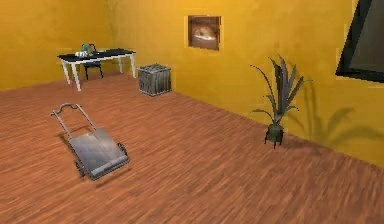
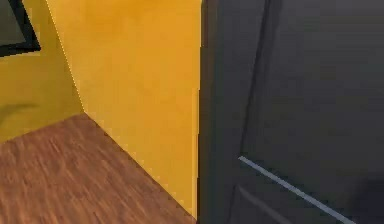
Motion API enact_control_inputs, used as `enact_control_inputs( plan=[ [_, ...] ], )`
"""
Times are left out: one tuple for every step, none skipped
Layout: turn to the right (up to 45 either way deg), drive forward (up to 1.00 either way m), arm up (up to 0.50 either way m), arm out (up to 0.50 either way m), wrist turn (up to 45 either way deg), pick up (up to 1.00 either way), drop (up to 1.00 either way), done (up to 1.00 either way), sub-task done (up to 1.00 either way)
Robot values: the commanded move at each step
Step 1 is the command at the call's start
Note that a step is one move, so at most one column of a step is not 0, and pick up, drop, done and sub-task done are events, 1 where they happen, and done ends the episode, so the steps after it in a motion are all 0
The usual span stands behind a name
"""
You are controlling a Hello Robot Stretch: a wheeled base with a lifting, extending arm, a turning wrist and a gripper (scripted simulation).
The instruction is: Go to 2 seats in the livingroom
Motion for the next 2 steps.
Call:
enact_control_inputs(
  plan=[
    [0.0, 1.0, 0.0, 0.0, 0.0, 0.0, 0.0, 0.0, 0.0],
    [3.0, 0.0, 0.0, 0.0, 0.0, 0.0, 0.0, 0.0, 0.0]
  ],
)
